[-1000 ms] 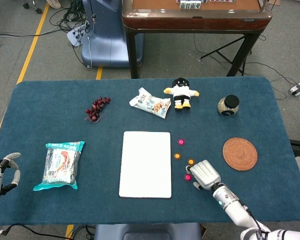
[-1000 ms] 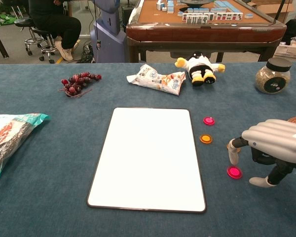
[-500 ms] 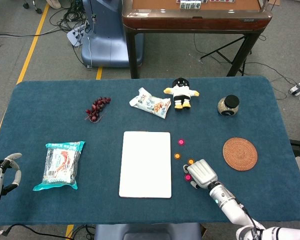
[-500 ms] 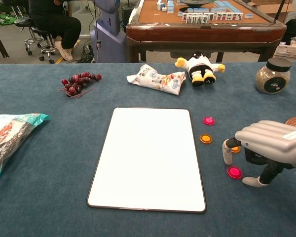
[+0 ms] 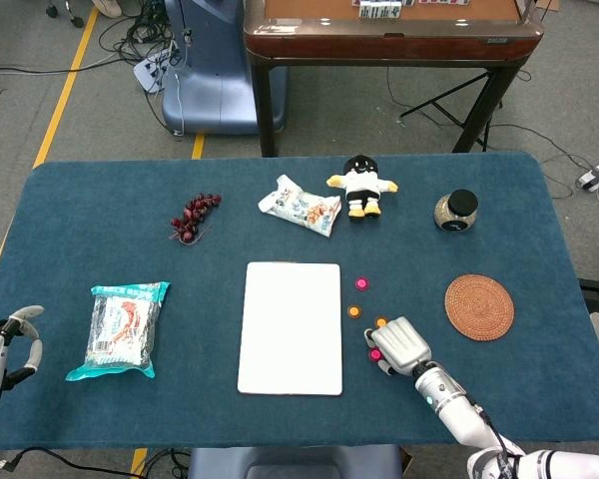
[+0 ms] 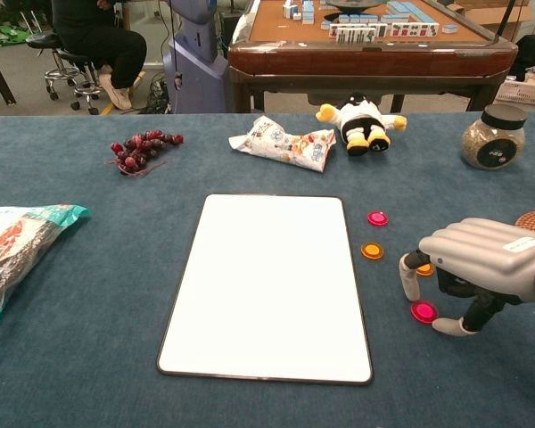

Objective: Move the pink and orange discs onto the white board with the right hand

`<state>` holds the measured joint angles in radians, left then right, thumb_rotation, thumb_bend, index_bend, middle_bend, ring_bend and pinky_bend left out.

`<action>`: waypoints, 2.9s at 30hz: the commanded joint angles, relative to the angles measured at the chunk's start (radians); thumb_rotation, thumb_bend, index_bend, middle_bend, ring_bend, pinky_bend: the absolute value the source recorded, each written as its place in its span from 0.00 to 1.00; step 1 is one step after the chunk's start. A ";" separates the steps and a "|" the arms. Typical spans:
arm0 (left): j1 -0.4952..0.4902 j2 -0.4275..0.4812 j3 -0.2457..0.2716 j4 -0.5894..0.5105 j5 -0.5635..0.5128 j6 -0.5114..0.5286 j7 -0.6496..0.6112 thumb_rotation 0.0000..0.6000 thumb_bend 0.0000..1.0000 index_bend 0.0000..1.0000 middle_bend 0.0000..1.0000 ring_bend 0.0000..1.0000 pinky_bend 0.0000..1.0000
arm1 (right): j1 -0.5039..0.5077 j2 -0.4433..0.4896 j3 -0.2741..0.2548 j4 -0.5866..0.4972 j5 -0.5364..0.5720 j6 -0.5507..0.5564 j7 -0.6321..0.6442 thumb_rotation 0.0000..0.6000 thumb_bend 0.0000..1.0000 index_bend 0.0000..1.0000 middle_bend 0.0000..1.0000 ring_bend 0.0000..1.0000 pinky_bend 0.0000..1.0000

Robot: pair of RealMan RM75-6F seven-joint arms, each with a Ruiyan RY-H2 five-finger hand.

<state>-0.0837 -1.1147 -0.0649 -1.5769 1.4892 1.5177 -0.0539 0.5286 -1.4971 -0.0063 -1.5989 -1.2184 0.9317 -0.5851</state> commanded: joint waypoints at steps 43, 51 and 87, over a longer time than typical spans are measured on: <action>0.012 0.015 -0.032 0.023 -0.048 0.016 -0.023 1.00 0.49 0.33 0.52 0.44 0.59 | 0.169 -0.114 0.077 -0.137 0.091 0.011 -0.164 1.00 0.14 0.53 1.00 1.00 1.00; 0.012 0.016 -0.031 0.021 -0.047 0.012 -0.026 1.00 0.49 0.33 0.52 0.44 0.59 | 0.184 -0.110 0.076 -0.137 0.113 0.025 -0.163 1.00 0.09 0.52 1.00 1.00 1.00; 0.011 0.018 -0.028 0.012 -0.036 0.009 -0.031 1.00 0.49 0.33 0.52 0.44 0.59 | 0.255 -0.083 0.154 0.180 0.351 0.034 -0.143 1.00 0.09 0.48 1.00 1.00 1.00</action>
<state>-0.0731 -1.0969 -0.0928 -1.5648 1.4527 1.5271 -0.0844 0.7741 -1.5642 0.1428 -1.4429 -0.8804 0.9737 -0.7301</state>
